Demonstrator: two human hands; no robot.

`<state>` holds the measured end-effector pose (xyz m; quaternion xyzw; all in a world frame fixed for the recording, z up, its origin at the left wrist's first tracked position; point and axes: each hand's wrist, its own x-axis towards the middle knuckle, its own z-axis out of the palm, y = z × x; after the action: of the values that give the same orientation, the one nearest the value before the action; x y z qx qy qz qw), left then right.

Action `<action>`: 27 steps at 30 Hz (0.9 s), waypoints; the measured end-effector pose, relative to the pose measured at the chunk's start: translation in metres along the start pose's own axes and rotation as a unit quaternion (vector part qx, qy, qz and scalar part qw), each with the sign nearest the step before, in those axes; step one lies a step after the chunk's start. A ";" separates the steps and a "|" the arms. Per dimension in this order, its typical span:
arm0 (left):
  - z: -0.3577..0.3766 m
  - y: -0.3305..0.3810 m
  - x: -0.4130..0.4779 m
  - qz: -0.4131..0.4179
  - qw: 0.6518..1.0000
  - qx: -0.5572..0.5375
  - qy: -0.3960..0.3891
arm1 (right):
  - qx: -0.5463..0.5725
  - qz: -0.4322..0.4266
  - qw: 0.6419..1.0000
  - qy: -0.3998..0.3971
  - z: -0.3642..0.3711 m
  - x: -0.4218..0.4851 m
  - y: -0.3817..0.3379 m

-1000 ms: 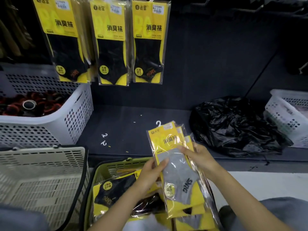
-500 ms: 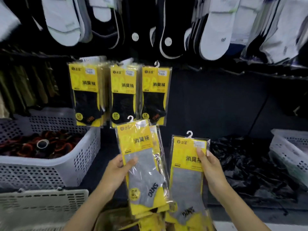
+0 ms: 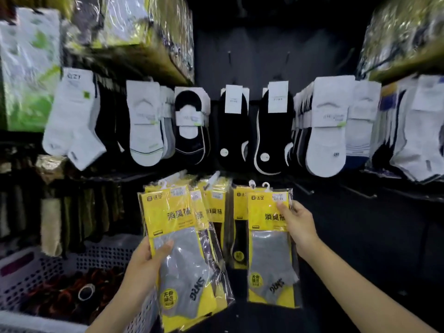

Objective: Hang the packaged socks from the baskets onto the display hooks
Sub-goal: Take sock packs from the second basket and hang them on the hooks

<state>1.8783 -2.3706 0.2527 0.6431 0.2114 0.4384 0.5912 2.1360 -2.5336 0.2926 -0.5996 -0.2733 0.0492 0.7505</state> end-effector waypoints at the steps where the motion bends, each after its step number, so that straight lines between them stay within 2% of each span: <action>1: -0.001 0.001 0.003 0.002 1.000 0.000 0.001 | -0.010 0.000 1.000 0.001 0.004 0.007 -0.001; 6: -0.004 -0.001 0.013 0.013 1.000 0.003 0.003 | -0.045 0.000 0.999 -0.005 0.027 0.024 0.008; 12: 0.000 -0.007 0.019 0.009 1.000 -0.013 -0.018 | -0.088 0.051 0.993 0.054 0.036 0.037 0.028; 17: 0.008 -0.007 0.016 0.003 0.999 -0.024 -0.049 | -0.142 0.092 0.975 0.144 0.025 0.031 0.043; 19: 0.012 -0.008 0.014 -0.009 0.998 -0.033 -0.060 | -0.139 0.105 0.974 0.145 0.020 0.021 0.046; 21: 0.018 -0.009 0.011 -0.022 0.996 -0.040 -0.076 | -0.116 0.099 0.984 0.095 0.020 0.008 0.044; 23: 0.028 -0.011 0.008 -0.031 0.995 -0.039 -0.088 | -0.076 0.106 0.991 -0.004 0.025 -0.011 0.031; 25: 0.039 -0.013 0.006 -0.045 0.993 -0.039 -0.099 | -0.039 0.121 0.986 -0.110 0.031 -0.028 0.016; 27: 0.049 -0.014 0.004 -0.063 0.991 -0.051 -0.111 | -0.022 0.127 0.977 -0.168 0.036 -0.041 0.008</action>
<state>1.9238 -2.3922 0.2446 0.6426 0.1617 0.3364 0.6691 2.0868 -2.5167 0.2757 -0.6290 -0.3183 0.2382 0.6681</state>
